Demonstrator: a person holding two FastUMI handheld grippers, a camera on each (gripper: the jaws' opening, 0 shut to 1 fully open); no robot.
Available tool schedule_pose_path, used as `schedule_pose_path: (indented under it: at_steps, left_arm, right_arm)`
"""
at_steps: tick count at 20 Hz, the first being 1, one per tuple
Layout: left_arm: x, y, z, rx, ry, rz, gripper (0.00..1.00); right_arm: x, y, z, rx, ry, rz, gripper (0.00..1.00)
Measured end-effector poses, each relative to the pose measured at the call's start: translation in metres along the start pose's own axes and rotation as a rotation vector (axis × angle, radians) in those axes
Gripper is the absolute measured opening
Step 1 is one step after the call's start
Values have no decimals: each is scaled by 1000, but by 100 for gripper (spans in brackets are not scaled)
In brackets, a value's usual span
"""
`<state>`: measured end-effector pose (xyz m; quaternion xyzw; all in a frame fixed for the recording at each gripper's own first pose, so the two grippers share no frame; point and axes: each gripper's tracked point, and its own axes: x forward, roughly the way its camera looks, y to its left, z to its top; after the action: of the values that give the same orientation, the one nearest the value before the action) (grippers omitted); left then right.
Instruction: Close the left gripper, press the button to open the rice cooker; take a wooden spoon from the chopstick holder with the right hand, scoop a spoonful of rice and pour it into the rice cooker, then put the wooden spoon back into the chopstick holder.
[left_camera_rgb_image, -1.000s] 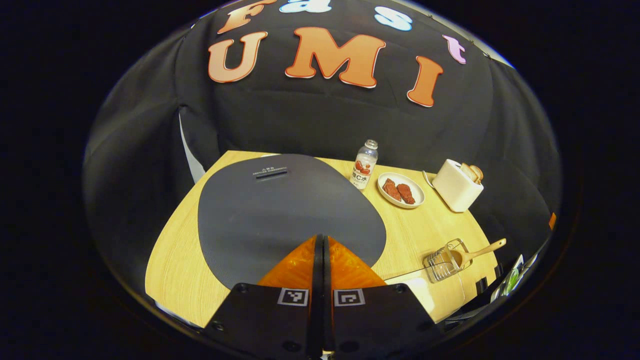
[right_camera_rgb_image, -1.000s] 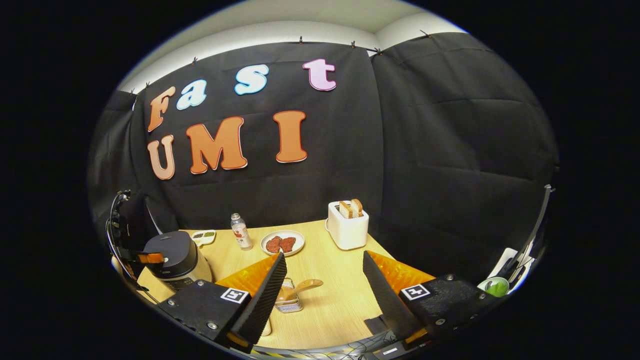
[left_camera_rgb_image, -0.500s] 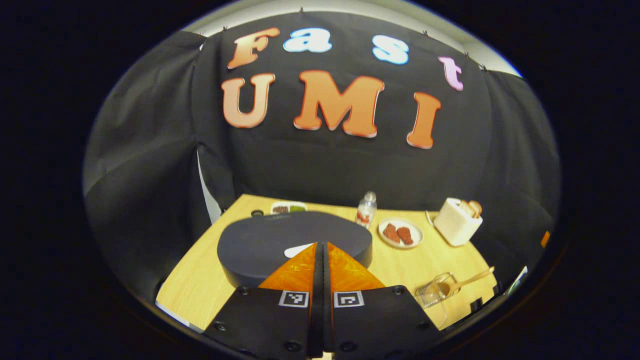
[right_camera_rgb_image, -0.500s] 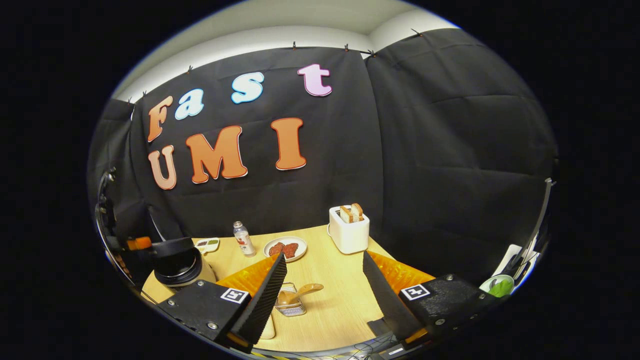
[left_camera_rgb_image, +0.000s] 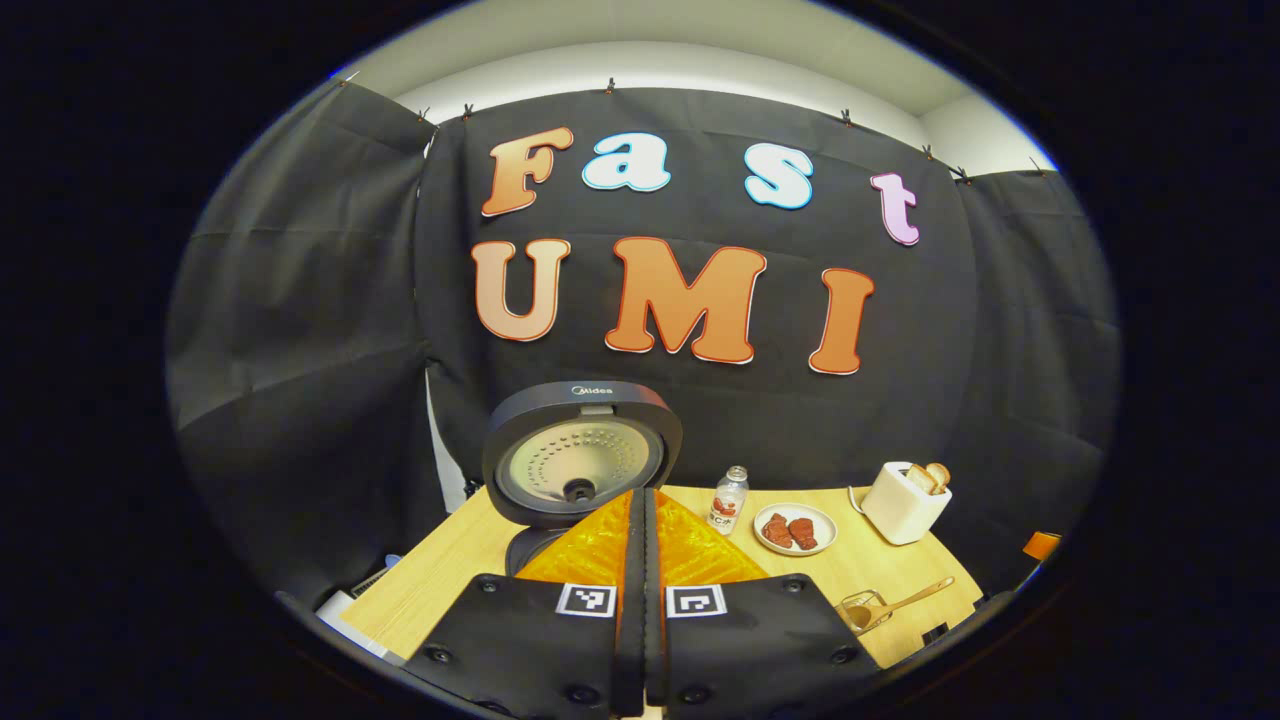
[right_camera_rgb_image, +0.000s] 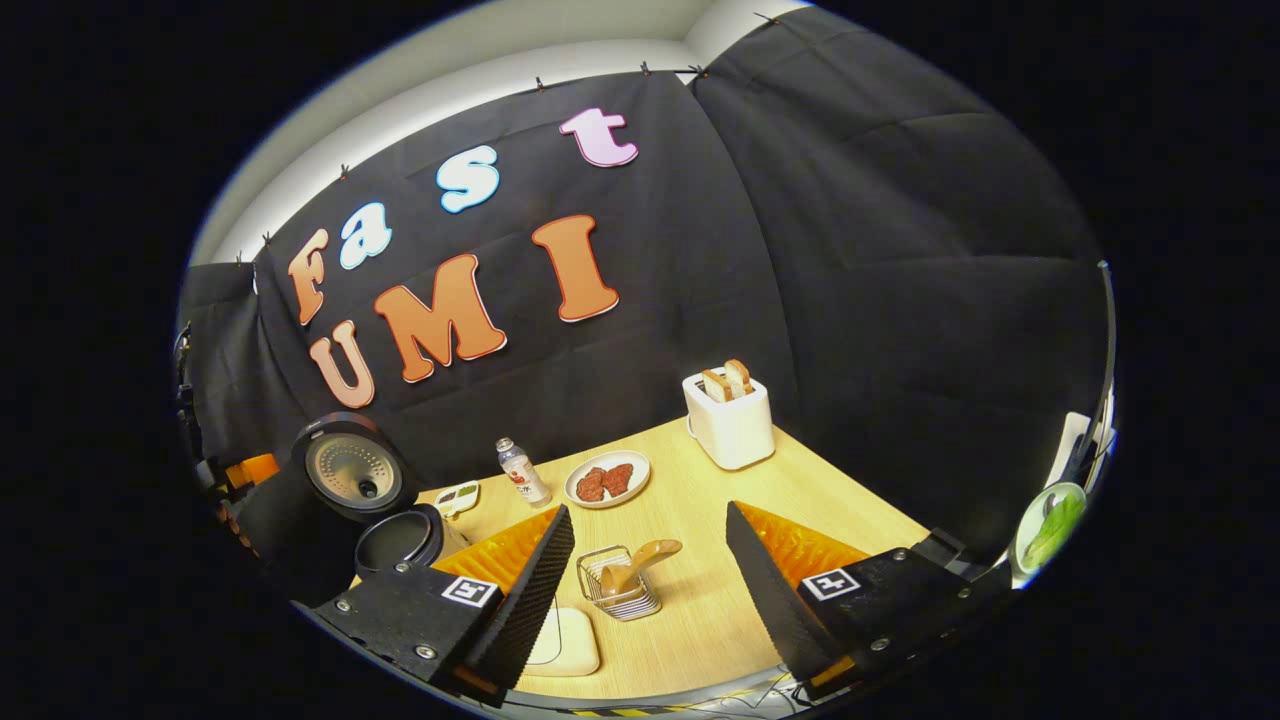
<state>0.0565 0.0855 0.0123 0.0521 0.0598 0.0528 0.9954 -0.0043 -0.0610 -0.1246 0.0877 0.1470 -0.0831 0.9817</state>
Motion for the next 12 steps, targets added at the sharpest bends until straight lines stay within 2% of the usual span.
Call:
schedule_pose_path:
  at_steps: [2,6,7,8,9,12]
  left_arm:
    - [-11,10,0,38,-14,49,5]
    - [-19,8,4,32,-46,48,7]
    - [-20,11,4,23,-47,54,16]
    - [-22,12,5,13,-50,56,19]
    - [-25,12,6,-2,-49,53,30]
    - [-31,20,4,-38,-45,52,53]
  right_arm:
    - [7,-4,-8,7,15,0,95]
    - [23,-6,-27,14,48,3,95]
    - [29,-7,-31,15,57,0,95]
    - [34,-8,-37,16,68,-2,95]
    - [40,-8,-43,19,80,-2,95]
    - [58,-8,-60,19,111,1,95]
